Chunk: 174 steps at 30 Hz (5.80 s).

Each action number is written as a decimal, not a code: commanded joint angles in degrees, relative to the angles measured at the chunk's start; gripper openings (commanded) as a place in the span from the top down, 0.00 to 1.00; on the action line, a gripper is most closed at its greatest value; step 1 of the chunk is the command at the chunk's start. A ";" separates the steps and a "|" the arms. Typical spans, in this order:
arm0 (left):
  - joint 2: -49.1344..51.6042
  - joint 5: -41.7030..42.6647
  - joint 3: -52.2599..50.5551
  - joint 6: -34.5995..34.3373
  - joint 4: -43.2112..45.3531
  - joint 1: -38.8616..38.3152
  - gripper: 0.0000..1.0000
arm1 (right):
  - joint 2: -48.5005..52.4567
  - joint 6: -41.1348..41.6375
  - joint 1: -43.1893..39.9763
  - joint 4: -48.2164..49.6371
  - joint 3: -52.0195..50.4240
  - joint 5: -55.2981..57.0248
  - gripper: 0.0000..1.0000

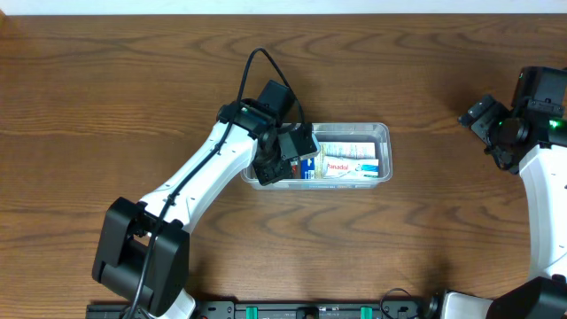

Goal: Pack container

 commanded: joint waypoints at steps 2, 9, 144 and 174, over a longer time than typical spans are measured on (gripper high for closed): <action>0.11 0.28 -0.07 0.39 -0.07 -0.13 0.85 | 0.00 0.35 -0.59 -0.07 0.26 0.20 0.01; 0.11 0.26 -0.07 0.39 0.07 -0.13 0.74 | 0.00 0.35 -0.59 -0.07 0.26 0.20 0.01; -50.03 -16.94 11.21 -36.30 -9.40 -0.11 0.02 | 0.00 0.35 -0.59 -0.07 0.26 0.20 0.01; -79.19 -12.33 -26.58 -41.48 7.52 26.08 0.02 | 0.00 0.35 -0.59 -0.07 0.26 0.20 0.01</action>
